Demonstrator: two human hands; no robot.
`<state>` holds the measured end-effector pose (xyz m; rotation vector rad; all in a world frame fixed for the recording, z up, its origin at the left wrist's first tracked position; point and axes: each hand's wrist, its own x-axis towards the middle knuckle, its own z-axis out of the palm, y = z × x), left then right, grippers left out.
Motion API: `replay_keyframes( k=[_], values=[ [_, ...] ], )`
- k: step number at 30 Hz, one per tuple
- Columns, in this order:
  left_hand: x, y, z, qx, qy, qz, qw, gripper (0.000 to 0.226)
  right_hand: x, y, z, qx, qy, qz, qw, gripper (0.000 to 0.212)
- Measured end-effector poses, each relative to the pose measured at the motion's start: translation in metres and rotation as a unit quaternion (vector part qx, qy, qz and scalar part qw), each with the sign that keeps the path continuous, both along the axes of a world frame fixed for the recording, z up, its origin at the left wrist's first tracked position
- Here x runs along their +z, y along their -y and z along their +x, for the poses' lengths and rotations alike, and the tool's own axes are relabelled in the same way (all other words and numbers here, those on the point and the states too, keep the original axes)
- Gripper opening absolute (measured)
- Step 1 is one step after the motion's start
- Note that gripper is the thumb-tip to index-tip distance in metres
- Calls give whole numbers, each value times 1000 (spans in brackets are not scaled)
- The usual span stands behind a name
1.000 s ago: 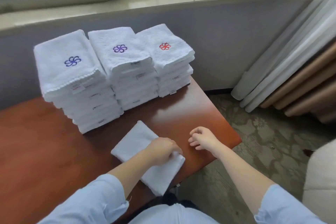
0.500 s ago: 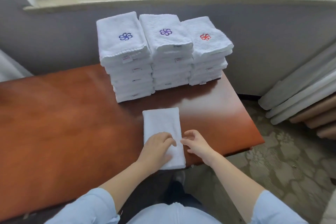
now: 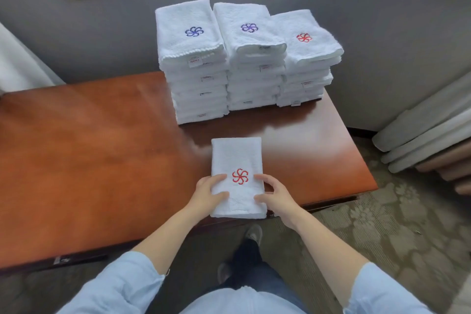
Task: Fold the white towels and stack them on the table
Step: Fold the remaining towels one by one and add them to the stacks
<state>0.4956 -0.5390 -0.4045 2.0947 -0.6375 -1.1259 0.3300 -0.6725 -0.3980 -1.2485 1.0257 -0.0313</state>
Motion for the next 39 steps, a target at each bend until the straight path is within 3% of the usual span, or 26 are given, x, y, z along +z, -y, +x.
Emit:
replay_keyframes(
  k=[4, 8, 16, 23, 39],
  values=[
    [7, -5, 2, 45, -117, -28, 992, 49, 1, 5, -9, 29, -3, 61, 998, 73],
    [6, -17, 0, 26, -166, -16, 986, 60, 2, 4, -17, 68, -22, 89, 993, 84],
    [7, -35, -13, -25, -128, -38, 991, 74, 8, -4, -36, 99, -24, 45, 994, 88],
    [27, -18, -17, -60, -80, -79, 992, 80, 28, 10, -55, 96, 30, -31, 994, 86],
    [156, 154, 1, -109, -45, -242, 963, 91, 138, 183, -47, 59, 155, -152, 974, 93]
  ],
)
